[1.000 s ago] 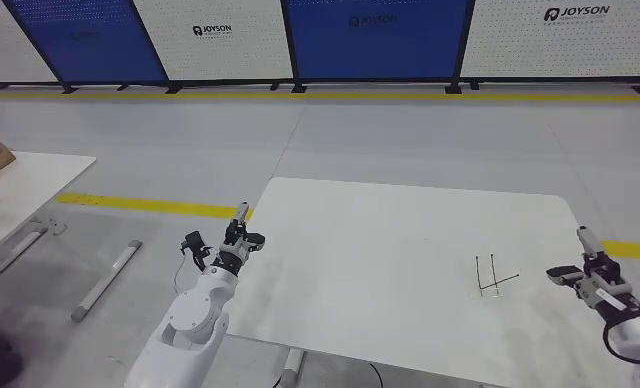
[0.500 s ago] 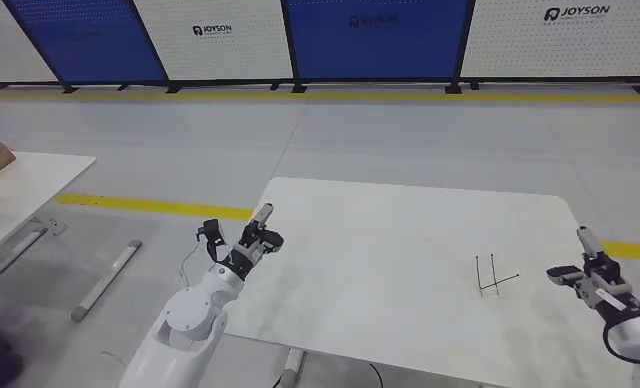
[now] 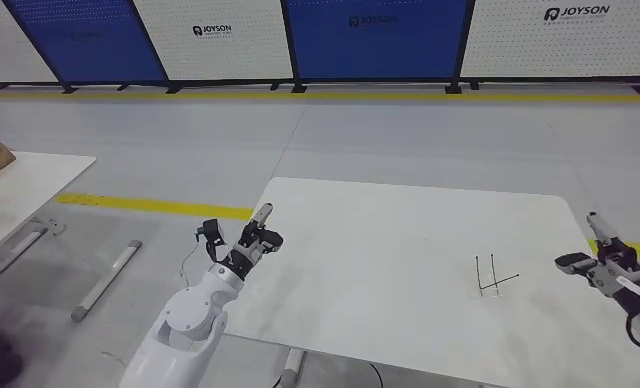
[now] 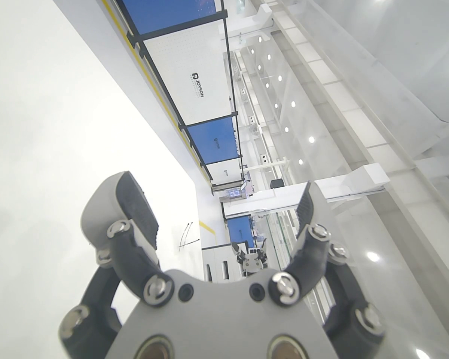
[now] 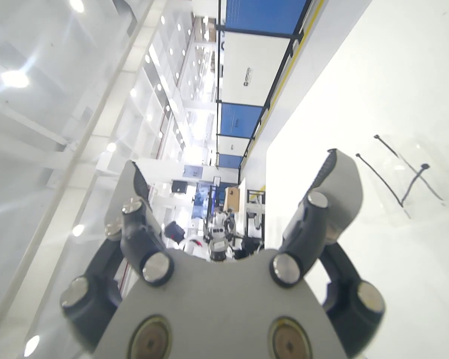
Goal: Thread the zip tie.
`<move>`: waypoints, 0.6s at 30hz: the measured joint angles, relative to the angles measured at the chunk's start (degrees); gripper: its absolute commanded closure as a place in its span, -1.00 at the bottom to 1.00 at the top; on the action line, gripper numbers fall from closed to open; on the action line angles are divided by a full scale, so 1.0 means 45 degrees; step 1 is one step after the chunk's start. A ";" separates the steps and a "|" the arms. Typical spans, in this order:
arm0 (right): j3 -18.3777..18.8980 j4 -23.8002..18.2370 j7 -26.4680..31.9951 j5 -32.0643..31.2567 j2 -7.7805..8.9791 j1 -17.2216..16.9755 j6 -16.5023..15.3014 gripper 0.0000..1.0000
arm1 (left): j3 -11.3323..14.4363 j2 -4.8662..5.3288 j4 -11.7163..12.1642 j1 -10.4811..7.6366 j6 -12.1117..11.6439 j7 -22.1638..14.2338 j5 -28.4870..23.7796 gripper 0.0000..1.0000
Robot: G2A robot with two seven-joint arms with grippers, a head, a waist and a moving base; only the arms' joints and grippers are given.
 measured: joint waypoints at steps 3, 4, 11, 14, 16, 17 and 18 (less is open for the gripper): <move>0.0480 0.0385 0.2386 -0.0797 0.0292 0.0625 0.0376 -1.00 | 0.0000 0.0000 0.0000 0.0000 0.0000 0.0000 0.0000 -1.00; 0.0549 0.0641 0.3136 -0.1190 0.0405 0.0841 0.0493 -1.00 | 0.0000 0.0000 0.0000 0.0000 0.0000 0.0000 0.0000 -1.00; -0.0153 0.3026 0.5627 -0.3335 0.0878 0.2203 0.0527 -1.00 | 0.0000 0.0000 0.0000 0.0000 0.0000 0.0000 0.0000 -1.00; -0.0191 0.3210 0.5637 -0.3352 0.0887 0.2292 0.0526 -1.00 | 0.0000 0.0000 0.0000 0.0000 0.0000 0.0000 0.0000 -1.00; -0.0182 0.3167 0.5626 -0.3343 0.0885 0.2276 0.0526 -1.00 | 0.0000 0.0000 0.0000 0.0000 0.0000 0.0000 0.0000 -1.00; -0.0182 0.3165 0.5625 -0.3342 0.0884 0.2275 0.0526 -1.00 | 0.0000 0.0000 0.0000 0.0000 0.0000 0.0000 0.0000 -1.00; -0.0182 0.3165 0.5625 -0.3342 0.0884 0.2275 0.0526 -1.00 | 0.0000 0.0000 0.0000 0.0000 0.0000 0.0000 0.0000 -1.00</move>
